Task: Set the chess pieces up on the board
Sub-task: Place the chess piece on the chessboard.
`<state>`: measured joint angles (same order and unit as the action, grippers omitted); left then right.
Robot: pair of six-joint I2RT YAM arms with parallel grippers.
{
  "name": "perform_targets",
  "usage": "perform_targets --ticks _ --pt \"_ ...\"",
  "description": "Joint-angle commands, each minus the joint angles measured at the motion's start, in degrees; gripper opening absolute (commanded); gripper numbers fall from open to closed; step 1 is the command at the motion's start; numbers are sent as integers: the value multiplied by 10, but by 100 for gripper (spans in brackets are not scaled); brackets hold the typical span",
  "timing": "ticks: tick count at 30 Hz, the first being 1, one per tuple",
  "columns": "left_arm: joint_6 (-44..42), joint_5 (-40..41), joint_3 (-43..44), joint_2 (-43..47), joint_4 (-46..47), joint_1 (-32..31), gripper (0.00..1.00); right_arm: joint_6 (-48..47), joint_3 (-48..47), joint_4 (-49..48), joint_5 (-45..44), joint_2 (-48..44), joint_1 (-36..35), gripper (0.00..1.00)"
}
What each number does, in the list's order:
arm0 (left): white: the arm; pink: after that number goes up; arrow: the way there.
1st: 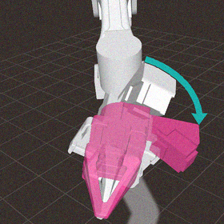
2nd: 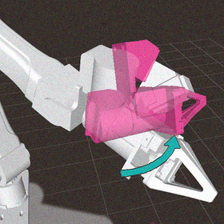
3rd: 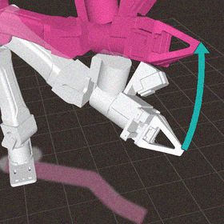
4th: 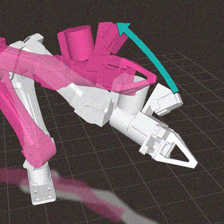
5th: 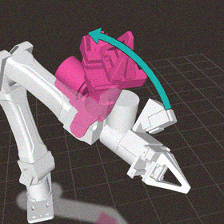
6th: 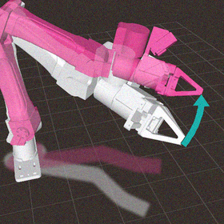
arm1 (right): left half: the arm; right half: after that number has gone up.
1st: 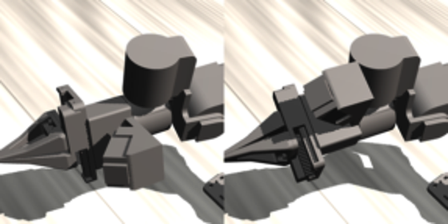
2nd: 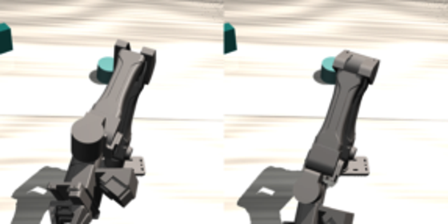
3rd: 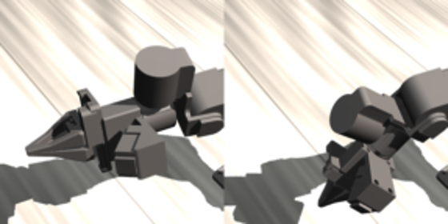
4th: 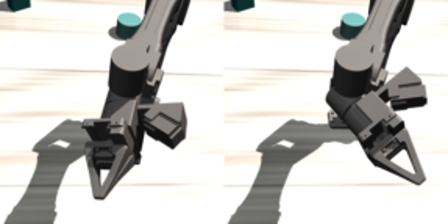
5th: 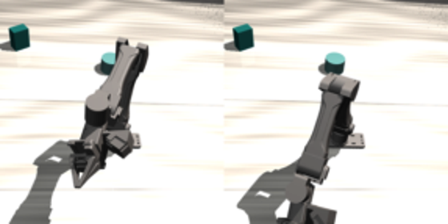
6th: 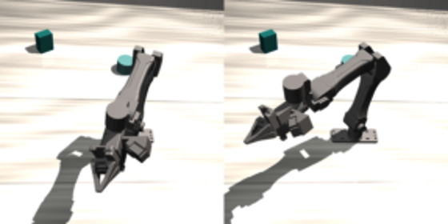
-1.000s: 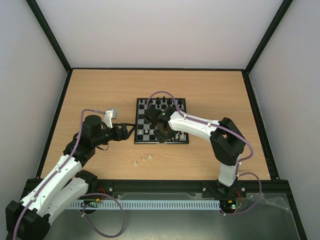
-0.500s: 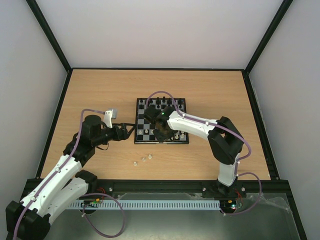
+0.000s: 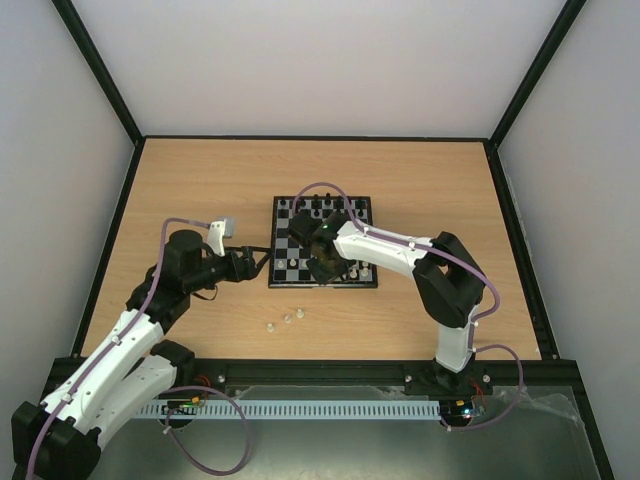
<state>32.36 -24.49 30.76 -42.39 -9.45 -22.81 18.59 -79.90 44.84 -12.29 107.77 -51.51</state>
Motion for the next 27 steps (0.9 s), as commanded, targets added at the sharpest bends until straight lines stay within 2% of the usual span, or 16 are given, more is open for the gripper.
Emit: perform_targets --ticks 1,8,13,17,21,27 --pt "-4 -11 -8 5 12 4 85 -6 -8 17 -6 12 6 14" --pt "-4 -12 -8 4 14 5 85 -5 -10 15 -7 15 6 23" --pt "-5 -13 -8 4 15 5 84 -7 -16 12 -9 15 6 25" --pt "-5 -12 -9 3 15 5 84 -9 -20 7 -12 12 7 24" --pt "-5 -13 -9 4 15 6 84 -11 -22 4 -12 14 6 16" --pt "-5 -13 -9 3 16 6 83 -13 -20 -4 -10 17 7 15"
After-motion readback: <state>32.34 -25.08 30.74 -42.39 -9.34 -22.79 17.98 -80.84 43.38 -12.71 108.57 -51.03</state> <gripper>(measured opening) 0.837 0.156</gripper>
